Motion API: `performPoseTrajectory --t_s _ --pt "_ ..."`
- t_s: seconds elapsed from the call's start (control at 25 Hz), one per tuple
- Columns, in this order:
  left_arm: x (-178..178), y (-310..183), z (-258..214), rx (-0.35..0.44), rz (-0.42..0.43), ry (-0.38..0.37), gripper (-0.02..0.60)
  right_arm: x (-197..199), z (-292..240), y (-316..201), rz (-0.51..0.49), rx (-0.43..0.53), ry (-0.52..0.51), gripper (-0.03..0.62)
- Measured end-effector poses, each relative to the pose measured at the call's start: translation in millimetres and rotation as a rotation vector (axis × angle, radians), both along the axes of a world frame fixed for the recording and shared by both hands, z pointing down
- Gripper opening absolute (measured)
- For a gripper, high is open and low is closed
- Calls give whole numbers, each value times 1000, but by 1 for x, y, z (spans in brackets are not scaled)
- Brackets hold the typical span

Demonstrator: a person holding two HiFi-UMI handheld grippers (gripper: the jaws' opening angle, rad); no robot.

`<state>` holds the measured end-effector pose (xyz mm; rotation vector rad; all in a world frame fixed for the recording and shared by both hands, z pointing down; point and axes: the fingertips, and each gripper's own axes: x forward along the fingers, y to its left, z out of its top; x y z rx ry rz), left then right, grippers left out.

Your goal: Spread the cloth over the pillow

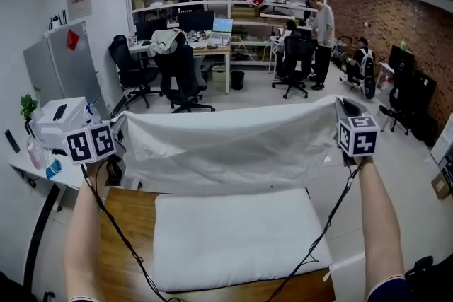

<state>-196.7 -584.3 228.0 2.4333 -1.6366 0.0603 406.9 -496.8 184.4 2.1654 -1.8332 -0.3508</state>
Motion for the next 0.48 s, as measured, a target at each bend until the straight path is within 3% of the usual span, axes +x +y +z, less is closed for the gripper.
performPoseTrajectory --t_s 0.2,0.48 --pt "2 -25 31 -32 20 -8 11 4 27 -21 26 -24 -16 38" --pt "3 -46 89 -136 38 -10 11 7 74 -34 32 -87 -12 38"
